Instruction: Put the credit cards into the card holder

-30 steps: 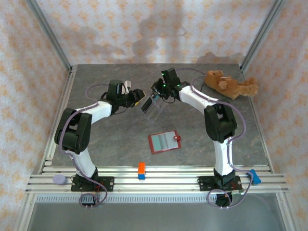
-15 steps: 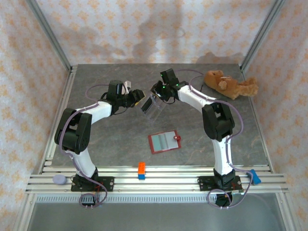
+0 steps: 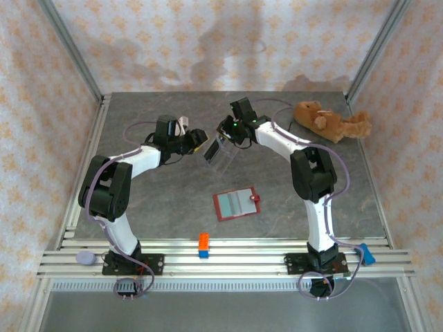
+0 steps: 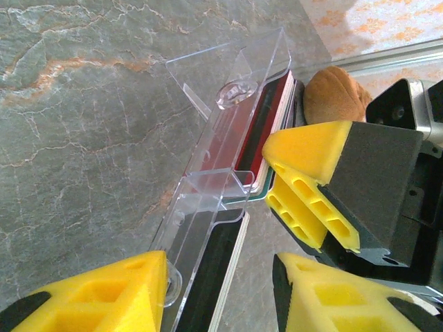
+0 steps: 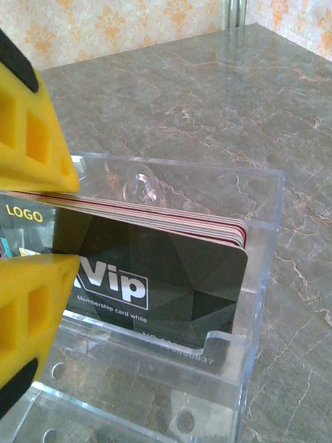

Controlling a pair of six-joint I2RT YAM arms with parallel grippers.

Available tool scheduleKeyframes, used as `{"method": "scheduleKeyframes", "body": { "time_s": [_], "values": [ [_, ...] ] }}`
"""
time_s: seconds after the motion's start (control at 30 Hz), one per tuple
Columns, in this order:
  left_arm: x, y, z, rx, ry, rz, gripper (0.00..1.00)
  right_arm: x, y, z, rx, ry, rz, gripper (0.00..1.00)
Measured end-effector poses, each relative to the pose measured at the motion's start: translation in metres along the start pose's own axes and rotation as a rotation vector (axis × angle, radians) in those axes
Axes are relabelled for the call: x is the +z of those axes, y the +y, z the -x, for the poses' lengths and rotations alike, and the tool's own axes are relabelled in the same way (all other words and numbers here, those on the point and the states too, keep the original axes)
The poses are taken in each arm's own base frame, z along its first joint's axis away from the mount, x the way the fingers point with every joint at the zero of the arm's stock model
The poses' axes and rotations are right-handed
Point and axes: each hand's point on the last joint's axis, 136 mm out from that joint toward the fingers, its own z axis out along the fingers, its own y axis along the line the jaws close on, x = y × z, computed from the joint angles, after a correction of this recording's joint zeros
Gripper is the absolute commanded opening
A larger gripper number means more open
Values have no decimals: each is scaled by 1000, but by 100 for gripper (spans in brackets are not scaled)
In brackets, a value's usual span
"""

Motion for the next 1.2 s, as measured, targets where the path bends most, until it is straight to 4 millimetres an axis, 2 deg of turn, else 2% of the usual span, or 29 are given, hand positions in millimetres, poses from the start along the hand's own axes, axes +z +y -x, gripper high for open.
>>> {"method": "scheduleKeyframes", "body": {
  "time_s": [0.27,0.73,0.87,0.93,1.2],
  "values": [
    [0,0,0,0,0,0,43,0,1,0,-1,2,4,27],
    [0,0,0,0,0,1,42,-2,4,1,-15,4,2,21],
    [0,0,0,0,1,1,42,-3,3,0,-19,8,-4,17],
    [0,0,0,0,1,1,41,-3,2,0,-22,9,-5,10],
    [0,0,0,0,1,1,41,-3,4,0,-28,11,-4,9]
  ]
}}
